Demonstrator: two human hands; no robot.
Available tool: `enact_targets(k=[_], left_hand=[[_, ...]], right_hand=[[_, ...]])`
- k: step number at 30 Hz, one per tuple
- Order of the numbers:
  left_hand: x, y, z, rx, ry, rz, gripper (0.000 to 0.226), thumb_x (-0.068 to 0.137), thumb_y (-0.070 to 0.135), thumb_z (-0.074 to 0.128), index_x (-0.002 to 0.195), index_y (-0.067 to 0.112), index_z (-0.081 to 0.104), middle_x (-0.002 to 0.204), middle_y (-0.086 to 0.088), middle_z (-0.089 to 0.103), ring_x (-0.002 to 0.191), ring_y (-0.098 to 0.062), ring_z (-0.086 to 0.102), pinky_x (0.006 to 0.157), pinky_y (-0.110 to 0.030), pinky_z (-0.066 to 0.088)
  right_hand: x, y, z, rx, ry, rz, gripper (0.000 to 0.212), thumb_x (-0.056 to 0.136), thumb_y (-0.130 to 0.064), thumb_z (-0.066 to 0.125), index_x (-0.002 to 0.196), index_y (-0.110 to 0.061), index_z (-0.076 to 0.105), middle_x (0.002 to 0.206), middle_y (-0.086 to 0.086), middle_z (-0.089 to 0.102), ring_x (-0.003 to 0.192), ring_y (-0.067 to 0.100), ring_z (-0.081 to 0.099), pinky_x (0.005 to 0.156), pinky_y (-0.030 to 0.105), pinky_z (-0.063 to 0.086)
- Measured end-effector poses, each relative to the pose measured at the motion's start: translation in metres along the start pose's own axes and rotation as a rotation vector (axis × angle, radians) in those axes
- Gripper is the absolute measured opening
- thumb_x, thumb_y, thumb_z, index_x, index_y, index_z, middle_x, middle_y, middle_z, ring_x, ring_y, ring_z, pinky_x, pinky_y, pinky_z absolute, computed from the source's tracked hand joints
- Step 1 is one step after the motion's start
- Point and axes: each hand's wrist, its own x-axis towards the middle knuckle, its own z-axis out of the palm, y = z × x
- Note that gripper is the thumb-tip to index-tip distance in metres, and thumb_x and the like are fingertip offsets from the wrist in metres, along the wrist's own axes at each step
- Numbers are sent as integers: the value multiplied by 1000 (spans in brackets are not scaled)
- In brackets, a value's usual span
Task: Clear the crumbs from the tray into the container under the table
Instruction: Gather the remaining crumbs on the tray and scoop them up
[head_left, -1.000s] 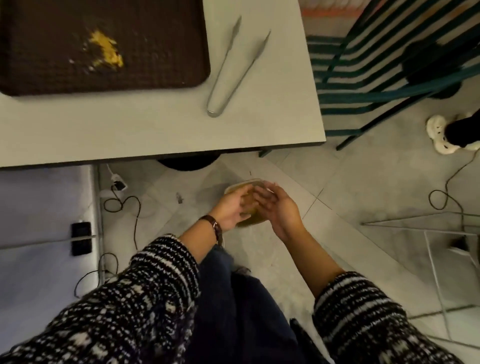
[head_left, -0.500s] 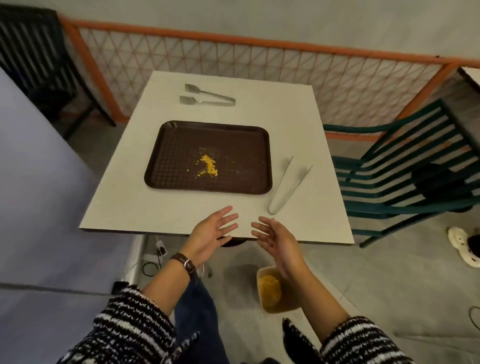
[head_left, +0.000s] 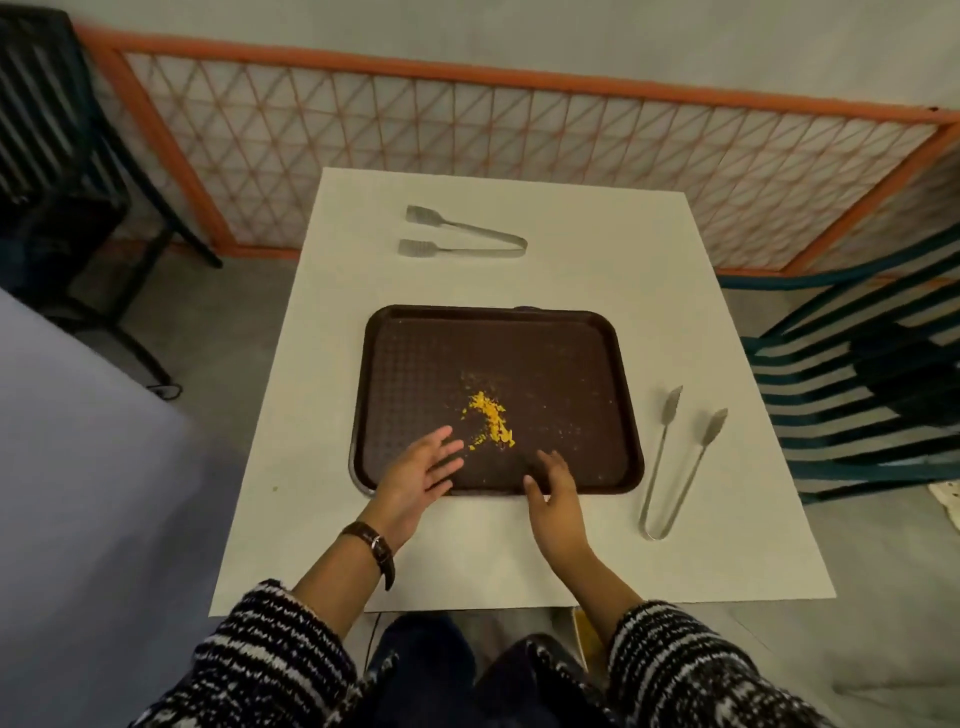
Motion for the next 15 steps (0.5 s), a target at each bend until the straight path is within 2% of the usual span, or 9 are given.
enact_targets(k=[2, 5, 9, 12, 15], left_hand=[[11, 2, -7, -33, 16, -12, 39, 99, 31, 35, 135, 20, 45, 132, -3, 55, 114, -18, 54, 99, -34, 38], [24, 3, -13, -58, 34, -22, 36, 99, 30, 34, 132, 22, 47, 128, -1, 57, 109, -14, 57, 97, -33, 39], [33, 8, -21, -83, 87, -36, 36, 98, 31, 38, 131, 22, 48, 121, 2, 60, 108, -14, 58, 95, -32, 41], [40, 13, -29, -112, 142, -26, 33, 98, 31, 39, 128, 23, 50, 116, 3, 62, 107, -13, 58, 96, -32, 41], [44, 20, -37, -123, 192, -15, 28, 98, 31, 39, 121, 27, 53, 113, 5, 64, 105, -12, 59, 92, -31, 43]], right_hand=[[9, -1, 11, -71, -26, 10, 52, 96, -21, 50, 144, -14, 33, 158, 4, 13, 142, 21, 24, 112, 27, 24], [25, -4, 26, -116, -9, 10, 60, 96, -24, 49, 148, -13, 21, 159, 4, 1, 146, 23, 10, 117, 33, 13], [47, -15, 45, -263, 150, 101, 63, 96, -26, 45, 149, -8, 15, 159, 13, 1, 147, 26, -2, 116, 43, -7], [60, -17, 59, -297, 211, 192, 66, 97, -29, 42, 149, -6, 9, 158, 15, -2, 146, 27, -4, 115, 45, -8], [69, -21, 79, -353, 187, 193, 69, 97, -34, 38, 149, -5, 2, 158, 16, -7, 146, 28, -8, 115, 45, -10]])
